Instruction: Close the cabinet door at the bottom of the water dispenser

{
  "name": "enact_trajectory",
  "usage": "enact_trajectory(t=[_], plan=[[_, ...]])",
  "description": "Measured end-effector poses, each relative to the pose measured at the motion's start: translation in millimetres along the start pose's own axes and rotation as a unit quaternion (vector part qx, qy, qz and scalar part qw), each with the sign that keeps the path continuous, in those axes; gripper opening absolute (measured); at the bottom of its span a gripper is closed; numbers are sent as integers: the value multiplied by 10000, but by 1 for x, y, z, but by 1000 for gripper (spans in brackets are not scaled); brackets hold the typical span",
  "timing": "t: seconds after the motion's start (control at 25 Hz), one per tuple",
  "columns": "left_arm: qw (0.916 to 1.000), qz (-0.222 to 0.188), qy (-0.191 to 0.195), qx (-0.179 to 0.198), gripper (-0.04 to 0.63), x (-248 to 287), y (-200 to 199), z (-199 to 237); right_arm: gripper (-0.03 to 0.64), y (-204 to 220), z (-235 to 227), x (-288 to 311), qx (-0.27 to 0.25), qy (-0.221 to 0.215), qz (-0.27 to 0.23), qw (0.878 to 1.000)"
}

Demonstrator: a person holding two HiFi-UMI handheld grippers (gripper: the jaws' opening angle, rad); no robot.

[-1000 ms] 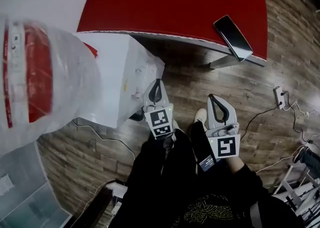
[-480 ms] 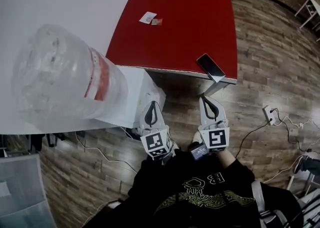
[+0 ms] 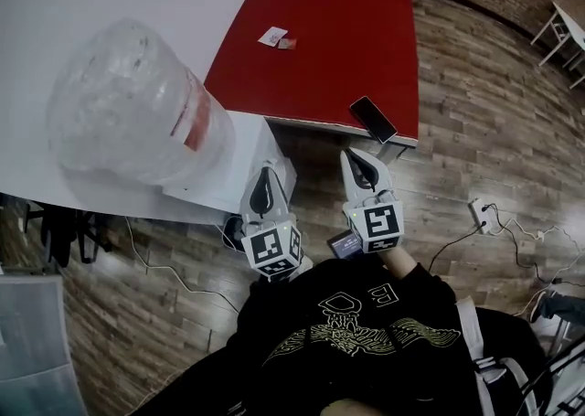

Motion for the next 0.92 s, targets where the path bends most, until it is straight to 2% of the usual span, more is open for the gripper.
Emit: enact_trajectory(t=[0.12,0.44,0.92], plan=[[9998,-86,-21,167,6,-4,-7,-3,-6,1,3,-5,-27,-59,20,10000],[9997,-73,33,245,8,-6,-8,-10,-6,0,-4,-9,144,-5,-28,9999],[9998,-106,72,175,8,-8,-12,-6,-6,3,4,-6,202,-72,80,9997]])
Point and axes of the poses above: the fingertips, and each gripper's own axes: x forward along the fingers, z to its left, y out of its underside, the point moved 6 cm from there along -x, backward along the fingers, and after that the axes turned 9 degrees about y, right-handed, at the moved point
